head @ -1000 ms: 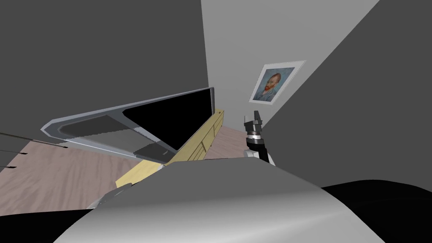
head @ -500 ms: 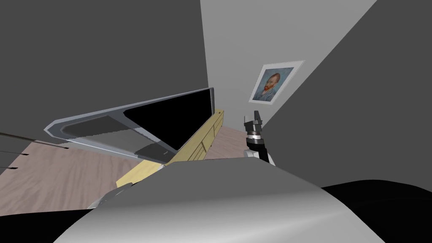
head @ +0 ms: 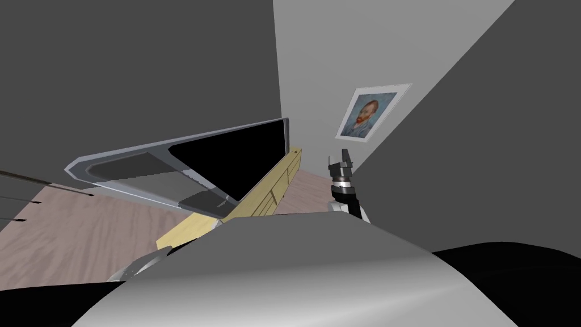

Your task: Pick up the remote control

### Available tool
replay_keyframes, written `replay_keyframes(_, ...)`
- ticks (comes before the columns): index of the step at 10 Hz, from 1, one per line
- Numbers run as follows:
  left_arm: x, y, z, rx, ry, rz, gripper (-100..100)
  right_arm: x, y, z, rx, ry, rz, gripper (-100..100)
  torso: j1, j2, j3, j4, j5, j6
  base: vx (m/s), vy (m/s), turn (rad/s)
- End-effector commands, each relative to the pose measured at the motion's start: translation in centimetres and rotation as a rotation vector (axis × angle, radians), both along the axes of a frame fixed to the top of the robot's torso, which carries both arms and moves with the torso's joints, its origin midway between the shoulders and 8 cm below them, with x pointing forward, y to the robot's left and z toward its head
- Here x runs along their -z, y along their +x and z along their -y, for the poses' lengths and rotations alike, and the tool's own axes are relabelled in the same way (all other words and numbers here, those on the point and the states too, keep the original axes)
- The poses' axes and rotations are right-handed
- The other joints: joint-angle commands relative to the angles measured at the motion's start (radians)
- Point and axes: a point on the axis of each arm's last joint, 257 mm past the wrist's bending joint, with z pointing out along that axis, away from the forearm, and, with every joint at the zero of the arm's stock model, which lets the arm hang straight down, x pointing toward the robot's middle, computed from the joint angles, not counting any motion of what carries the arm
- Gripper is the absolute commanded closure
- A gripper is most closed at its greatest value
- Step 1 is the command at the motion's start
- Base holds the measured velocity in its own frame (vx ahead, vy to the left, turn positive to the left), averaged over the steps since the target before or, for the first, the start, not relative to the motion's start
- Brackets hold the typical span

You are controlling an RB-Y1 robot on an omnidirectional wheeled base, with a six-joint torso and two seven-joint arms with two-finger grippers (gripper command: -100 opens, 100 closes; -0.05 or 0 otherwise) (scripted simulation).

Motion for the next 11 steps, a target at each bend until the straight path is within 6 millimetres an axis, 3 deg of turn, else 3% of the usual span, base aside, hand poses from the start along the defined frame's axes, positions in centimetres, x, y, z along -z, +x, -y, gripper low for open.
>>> replay_keyframes(1, -0.8, 0.3, -0.2, 0.006, -0.003, 0.002, 100, 0.0, 0.0, 0.0, 0.0, 0.0, 0.0, 0, 0.0, 0.0, 0.0, 0.0, 0.0, 0.0, 0.009, -0.048, -0.012)
replay_keyframes(2, -0.5, 0.2, -0.2, 0.003, -0.002, 0.002, 100, 0.0, 0.0, 0.0, 0.0, 0.0, 0.0, 0, -0.001, -0.001, 0.0, 0.0, 0.0, 0.0, 0.005, -0.019, 0.001)
replay_keyframes(3, -0.6, 0.2, -0.2, 0.003, -0.002, 0.002, 0, 0.0, 0.0, 0.0, 0.0, 0.0, 0.0, 0, 0.001, 0.0, 0.0, 0.0, 0.0, 0.0, 0.0, 0.0, 0.0)
replay_keyframes(4, -0.6, -0.7, -1.5, -0.037, 0.014, -0.01, -100, 0.0, 0.0, 0.0, 0.0, 0.0, 0.0, 0, 0.002, 0.0, 0.0, 0.0, 0.0, 0.0, -0.085, -0.059, 0.071)
replay_keyframes(8, -0.8, -2.7, -4.7, -0.125, 0.057, -0.033, -100, 0.0, 0.0, 0.0, 0.0, 0.0, 0.0, 0, -0.005, 0.011, 0.006, 0.002, -0.001, -0.001, -0.146, -0.099, 0.065)
replay_keyframes(9, -1.2, -3.1, -6.1, -0.143, 0.082, -0.045, -100, 0.0, 0.0, 0.0, 0.0, 0.0, 0.0, 0, -0.004, 0.009, 0.005, 0.002, -0.001, -0.001, -0.021, -0.043, 0.066)
replay_keyframes(11, -1.3, -3.4, -5.8, -0.126, 0.082, -0.062, -100, 0.0, 0.0, 0.0, 0.0, 0.0, 0.0, 0, 0.002, -0.005, -0.003, -0.001, 0.0, 0.0, 0.178, 0.034, -0.042)
